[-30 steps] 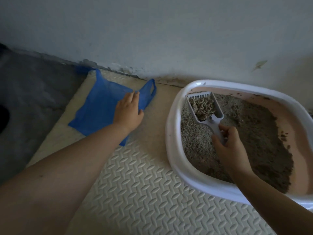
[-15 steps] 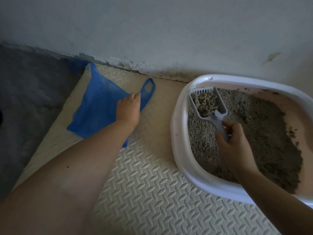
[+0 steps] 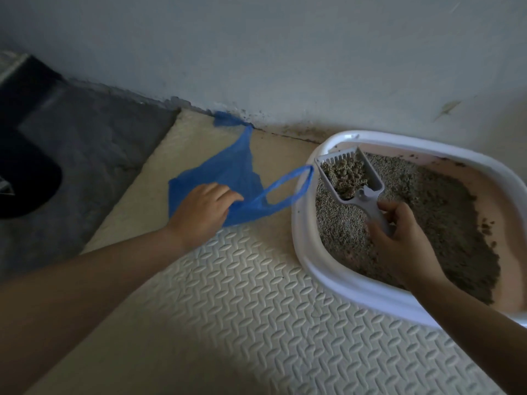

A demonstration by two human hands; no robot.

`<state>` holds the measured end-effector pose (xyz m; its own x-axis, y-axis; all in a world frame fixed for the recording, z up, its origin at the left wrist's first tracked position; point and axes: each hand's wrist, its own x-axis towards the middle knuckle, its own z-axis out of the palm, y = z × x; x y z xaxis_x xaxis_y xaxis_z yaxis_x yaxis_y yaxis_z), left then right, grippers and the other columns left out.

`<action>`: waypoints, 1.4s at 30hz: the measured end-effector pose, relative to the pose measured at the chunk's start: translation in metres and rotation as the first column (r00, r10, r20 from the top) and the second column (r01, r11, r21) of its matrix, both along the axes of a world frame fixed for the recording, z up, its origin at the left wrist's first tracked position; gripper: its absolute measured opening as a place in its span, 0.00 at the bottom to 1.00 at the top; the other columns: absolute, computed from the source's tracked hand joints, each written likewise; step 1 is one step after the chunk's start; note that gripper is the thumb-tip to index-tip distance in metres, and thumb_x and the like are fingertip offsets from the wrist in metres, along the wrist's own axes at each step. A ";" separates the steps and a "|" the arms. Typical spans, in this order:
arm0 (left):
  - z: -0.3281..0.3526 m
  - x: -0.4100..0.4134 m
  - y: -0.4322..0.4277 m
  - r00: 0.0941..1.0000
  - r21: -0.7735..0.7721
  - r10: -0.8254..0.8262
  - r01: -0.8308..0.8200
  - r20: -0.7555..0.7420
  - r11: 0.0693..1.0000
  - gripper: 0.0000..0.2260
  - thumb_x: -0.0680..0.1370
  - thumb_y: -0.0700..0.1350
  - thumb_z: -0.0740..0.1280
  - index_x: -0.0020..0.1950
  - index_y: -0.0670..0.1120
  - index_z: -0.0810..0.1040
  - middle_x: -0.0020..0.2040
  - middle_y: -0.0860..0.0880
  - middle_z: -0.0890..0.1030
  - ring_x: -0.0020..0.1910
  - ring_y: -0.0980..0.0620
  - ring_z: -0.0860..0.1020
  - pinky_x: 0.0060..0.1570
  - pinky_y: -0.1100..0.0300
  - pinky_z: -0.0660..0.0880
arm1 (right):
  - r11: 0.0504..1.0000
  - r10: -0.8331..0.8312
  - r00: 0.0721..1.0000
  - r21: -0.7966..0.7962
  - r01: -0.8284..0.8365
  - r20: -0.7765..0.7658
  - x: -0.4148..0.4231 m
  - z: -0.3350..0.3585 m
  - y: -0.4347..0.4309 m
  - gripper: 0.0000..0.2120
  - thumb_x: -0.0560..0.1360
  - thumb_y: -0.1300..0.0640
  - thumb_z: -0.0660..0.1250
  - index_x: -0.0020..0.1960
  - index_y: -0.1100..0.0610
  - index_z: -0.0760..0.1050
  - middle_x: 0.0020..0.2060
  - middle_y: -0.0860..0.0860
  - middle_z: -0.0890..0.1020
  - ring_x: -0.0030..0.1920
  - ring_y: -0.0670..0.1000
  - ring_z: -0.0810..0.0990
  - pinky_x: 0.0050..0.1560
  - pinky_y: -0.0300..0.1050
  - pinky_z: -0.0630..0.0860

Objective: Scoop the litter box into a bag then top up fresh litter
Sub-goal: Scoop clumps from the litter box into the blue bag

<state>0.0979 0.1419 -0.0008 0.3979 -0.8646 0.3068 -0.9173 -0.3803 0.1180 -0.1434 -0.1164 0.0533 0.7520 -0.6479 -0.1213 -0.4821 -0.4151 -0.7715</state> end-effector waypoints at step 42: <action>0.039 -0.034 -0.008 0.734 -0.189 0.371 -0.555 -0.568 0.810 0.11 0.76 0.38 0.65 0.52 0.50 0.66 0.41 0.54 0.70 0.36 0.59 0.72 0.36 0.69 0.65 | 0.959 0.282 0.959 0.035 -0.282 0.017 0.008 0.004 0.011 0.10 0.77 0.57 0.64 0.56 0.48 0.69 0.34 0.51 0.76 0.24 0.44 0.69 0.24 0.36 0.64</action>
